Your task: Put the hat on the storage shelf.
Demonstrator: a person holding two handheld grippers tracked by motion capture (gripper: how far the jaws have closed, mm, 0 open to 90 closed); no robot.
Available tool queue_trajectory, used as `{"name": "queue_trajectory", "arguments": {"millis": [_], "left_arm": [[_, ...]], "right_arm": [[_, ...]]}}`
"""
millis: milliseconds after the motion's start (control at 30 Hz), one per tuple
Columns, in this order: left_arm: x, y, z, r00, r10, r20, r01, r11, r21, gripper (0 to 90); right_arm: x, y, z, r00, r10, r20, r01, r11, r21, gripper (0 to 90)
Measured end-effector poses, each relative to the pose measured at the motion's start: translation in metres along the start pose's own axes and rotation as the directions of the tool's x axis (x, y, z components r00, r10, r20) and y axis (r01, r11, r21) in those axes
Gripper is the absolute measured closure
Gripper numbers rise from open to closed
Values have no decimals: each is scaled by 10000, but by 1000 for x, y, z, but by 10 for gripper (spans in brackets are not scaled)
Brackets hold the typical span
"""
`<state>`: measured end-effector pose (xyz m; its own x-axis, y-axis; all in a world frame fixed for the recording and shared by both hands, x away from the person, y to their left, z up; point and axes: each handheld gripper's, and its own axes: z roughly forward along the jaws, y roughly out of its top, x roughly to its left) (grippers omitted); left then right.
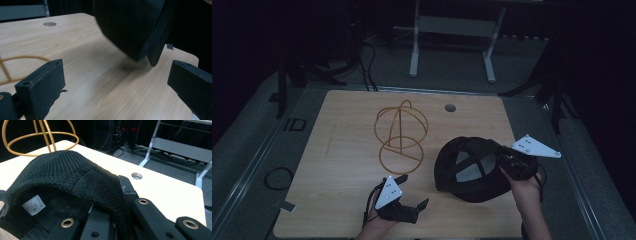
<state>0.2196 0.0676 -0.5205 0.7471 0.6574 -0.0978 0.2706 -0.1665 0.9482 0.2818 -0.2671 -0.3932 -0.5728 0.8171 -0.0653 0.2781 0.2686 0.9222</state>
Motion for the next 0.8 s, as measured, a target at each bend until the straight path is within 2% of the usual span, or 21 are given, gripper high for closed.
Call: {"name": "queue_trajectory", "arguments": {"millis": [100,233,467,500,567,600,667,700,733,767,800], "left_arm": [[-2,6,11,9999,126,34,-127,9998,161,17],[-4,14,23,9997,20,227,-24,9999,169,17],[-3,25,32,10000,20,32,-19,9997,-245,75],[-1,28,32,10000,-23,7,23,9991,-416,170],[0,31,32,10000,77,-1,-77,9990,-436,206],[1,32,32,9999,65,115,-60,9988,-495,288],[3,34,32,9999,-104,74,108,9984,-559,397],[4,35,32,9999,-152,47,155,9985,-530,551],[3,36,31,9994,-210,-282,193,9980,-595,551],[4,37,30,9987,-385,-327,362,9971,-676,690],[4,38,30,9986,-378,-379,351,9970,-683,690]], "right_arm": [[5,0,2,9999,-90,-116,90,10000,2,883],[9,2,3,9995,-83,-315,80,9999,-95,883],[15,5,-1,9981,-231,-574,214,9993,-291,883],[17,5,-3,9976,-317,-618,298,9991,-307,883],[17,5,-4,9972,-332,-668,311,9990,-321,883],[18,5,-5,9969,-375,-689,350,9987,-364,883],[20,4,-6,9964,-447,-718,421,9984,-374,883],[20,3,-8,9967,-518,-618,495,9980,-383,883],[20,3,-8,9967,-518,-618,495,9980,-383,883],[21,2,-9,9969,-552,-569,530,9978,-391,882],[21,2,-9,9969,-552,-569,530,9978,-391,882]]}}
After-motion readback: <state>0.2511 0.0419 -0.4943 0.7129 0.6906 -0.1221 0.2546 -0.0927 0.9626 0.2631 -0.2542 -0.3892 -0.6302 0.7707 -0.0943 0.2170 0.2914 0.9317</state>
